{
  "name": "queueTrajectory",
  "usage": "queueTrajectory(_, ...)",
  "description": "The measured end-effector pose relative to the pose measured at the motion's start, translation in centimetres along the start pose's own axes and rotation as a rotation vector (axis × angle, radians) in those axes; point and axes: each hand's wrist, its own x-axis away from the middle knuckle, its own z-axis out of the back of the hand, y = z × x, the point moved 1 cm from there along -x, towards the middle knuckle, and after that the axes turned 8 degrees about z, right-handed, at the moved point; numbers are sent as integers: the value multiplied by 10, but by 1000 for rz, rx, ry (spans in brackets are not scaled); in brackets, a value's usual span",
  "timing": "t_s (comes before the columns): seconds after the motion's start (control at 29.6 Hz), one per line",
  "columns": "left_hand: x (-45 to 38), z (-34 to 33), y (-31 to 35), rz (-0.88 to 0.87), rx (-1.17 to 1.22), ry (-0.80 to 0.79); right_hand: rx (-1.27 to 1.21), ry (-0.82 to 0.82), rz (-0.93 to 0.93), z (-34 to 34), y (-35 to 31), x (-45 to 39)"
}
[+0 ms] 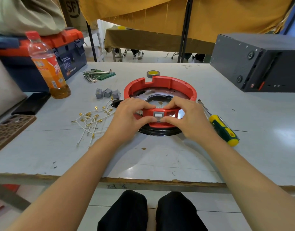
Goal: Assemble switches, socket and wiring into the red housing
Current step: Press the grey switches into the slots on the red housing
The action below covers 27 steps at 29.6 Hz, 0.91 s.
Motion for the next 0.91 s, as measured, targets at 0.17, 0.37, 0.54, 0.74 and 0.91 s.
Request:
queueTrajectory(0.17, 2, 6, -10, 30, 69, -110, 23, -65, 12, 7, 1, -1)
queueTrajectory(0.37, 1, 32, -39, 264, 123, 121, -48, 6, -10, 7, 6, 0)
queueTrajectory(0.54, -13, 44, -77, 522, -86, 47, -79, 50, -27, 5, 8, 0)
queueTrajectory(0.74, -54, 36, -97, 399, -356, -159, -46, 55, -3, 0, 11, -8)
queueTrajectory(0.91, -97, 27, -110, 412, -478, -240, -55, 6, 14, 0, 16, -17)
